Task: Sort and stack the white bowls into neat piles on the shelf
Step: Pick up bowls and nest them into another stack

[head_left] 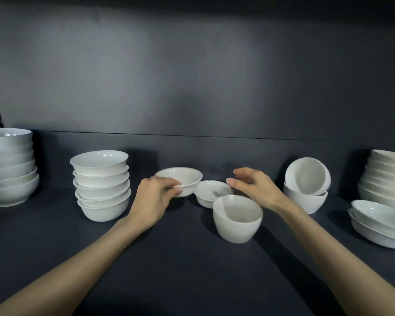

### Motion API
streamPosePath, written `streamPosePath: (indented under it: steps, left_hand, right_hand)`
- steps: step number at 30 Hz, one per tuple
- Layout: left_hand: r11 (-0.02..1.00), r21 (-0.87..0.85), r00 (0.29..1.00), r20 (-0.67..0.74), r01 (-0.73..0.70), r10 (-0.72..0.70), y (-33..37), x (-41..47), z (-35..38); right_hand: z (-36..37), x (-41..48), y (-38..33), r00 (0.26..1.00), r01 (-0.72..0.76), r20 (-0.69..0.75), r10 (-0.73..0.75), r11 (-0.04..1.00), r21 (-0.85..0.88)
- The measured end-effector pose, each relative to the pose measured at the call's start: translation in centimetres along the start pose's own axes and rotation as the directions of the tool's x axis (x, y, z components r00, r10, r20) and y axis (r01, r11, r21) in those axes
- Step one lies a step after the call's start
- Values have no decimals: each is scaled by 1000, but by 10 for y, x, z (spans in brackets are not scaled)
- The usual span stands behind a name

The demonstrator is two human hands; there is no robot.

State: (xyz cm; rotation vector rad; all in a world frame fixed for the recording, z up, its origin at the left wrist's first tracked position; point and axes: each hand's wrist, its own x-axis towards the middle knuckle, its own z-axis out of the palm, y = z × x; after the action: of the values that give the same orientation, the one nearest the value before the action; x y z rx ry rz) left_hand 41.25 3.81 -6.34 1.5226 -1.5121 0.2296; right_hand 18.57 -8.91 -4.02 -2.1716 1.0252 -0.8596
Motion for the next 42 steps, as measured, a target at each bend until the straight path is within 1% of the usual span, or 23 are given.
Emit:
streamPosePath:
  steps: [1, 3, 7, 10, 13, 15, 19, 24, 27, 30, 33, 36, 38, 40, 42]
  left_hand:
    - [999, -31, 999, 1, -38, 38, 0, 9, 2]
    - [991, -94, 994, 52, -95, 100, -4, 25, 10]
    - [968, -171, 967, 144, -186, 211, -17, 41, 39]
    - [954, -228, 959, 162, -192, 232, -27, 46, 57]
    - [943, -284, 953, 191, -176, 235, -31, 52, 67]
    - [938, -306, 949, 211, -163, 234, -31, 55, 69]
    - [927, -361, 952, 231, -107, 200, -35, 58, 76]
    - [909, -415, 965, 249, 31, 80, -43, 60, 77]
    - [891, -436, 957, 290, 130, 3, -45, 60, 79]
    - [861, -461, 931, 363, 215, -38, -45, 60, 81]
    - [839, -441, 892, 439, 319, -109, -48, 59, 84]
    - [842, -375, 836, 528, 389, -151, -53, 57, 85]
    - [822, -383, 806, 574, 422, -147, -51, 54, 85]
    - [789, -425, 803, 580, 443, -138, -48, 51, 86]
    - [780, -445, 817, 558, 441, -144, -47, 51, 87]
  right_hand:
    - [0, 6, -1, 1000, -1, -5, 1, 1000, 12]
    - [-2, 17, -1, 1000, -9, -7, 9, 1000, 24]
    - [-3, 35, 10, 997, -74, 36, 72, 996, 50]
    - [-1, 42, 18, 992, -109, 73, 107, 993, 37]
    - [2, 50, 24, 988, -105, 116, 99, 993, 48]
    - [3, 53, 29, 989, -95, 120, 88, 994, 53]
    - [2, 60, 42, 993, -78, 101, 66, 989, 123]
    - [6, 62, 50, 989, -93, 126, 75, 985, 147]
    - [8, 62, 53, 989, -92, 128, 74, 985, 146]
    - [8, 63, 57, 987, -116, 128, 97, 982, 151]
    - [7, 61, 57, 983, -148, 140, 122, 970, 192]
    - [7, 59, 53, 971, -193, 190, 145, 945, 264]
    - [7, 57, 50, 960, -223, 230, 161, 936, 273]
    - [9, 57, 47, 955, -230, 248, 162, 933, 276]
    - [9, 59, 44, 957, -228, 239, 162, 932, 282]
